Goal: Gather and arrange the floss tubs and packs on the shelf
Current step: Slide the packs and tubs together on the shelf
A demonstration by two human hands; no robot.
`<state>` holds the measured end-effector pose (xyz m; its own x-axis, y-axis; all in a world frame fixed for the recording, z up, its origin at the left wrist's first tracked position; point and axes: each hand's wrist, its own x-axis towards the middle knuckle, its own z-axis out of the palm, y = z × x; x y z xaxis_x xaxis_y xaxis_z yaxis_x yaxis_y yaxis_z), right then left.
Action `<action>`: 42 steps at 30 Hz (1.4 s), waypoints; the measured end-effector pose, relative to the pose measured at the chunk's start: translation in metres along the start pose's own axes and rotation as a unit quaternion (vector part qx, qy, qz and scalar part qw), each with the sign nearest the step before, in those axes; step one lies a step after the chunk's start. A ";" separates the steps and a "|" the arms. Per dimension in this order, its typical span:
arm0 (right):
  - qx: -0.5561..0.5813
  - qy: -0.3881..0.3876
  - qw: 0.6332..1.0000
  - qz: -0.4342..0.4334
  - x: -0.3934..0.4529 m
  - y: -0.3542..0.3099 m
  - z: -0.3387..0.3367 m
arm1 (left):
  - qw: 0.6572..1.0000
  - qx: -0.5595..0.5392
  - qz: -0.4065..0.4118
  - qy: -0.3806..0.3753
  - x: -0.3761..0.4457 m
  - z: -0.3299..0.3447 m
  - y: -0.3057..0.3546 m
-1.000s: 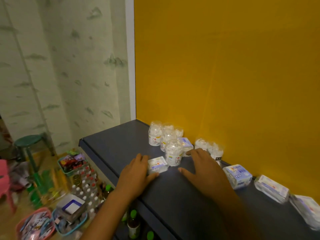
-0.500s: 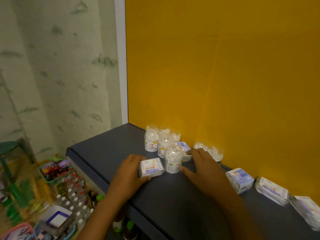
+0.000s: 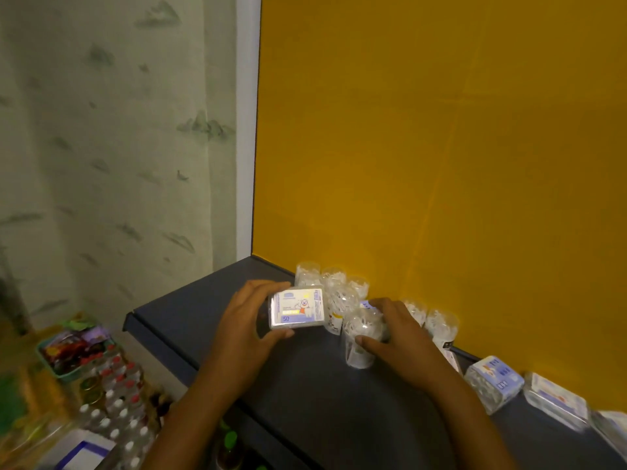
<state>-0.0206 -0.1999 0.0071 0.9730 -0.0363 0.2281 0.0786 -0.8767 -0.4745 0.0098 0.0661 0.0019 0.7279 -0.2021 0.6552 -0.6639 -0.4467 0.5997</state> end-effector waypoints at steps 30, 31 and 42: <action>0.042 0.347 0.926 0.140 -0.238 0.063 -0.107 | 0.968 -0.221 0.062 -0.103 -0.066 0.088 0.170; 0.034 0.358 0.921 0.148 -0.256 0.069 -0.115 | 0.964 -0.233 0.060 -0.112 -0.075 0.095 0.185; -0.004 0.417 0.874 0.249 -0.445 0.120 -0.176 | 0.936 -0.279 0.103 -0.187 -0.163 0.168 0.320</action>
<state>-0.4820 -0.3732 -0.0019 0.3883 -0.7487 0.5373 -0.3138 -0.6557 -0.6868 -0.2924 -0.1907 0.0101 0.5142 -0.5712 0.6398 -0.7075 0.1392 0.6929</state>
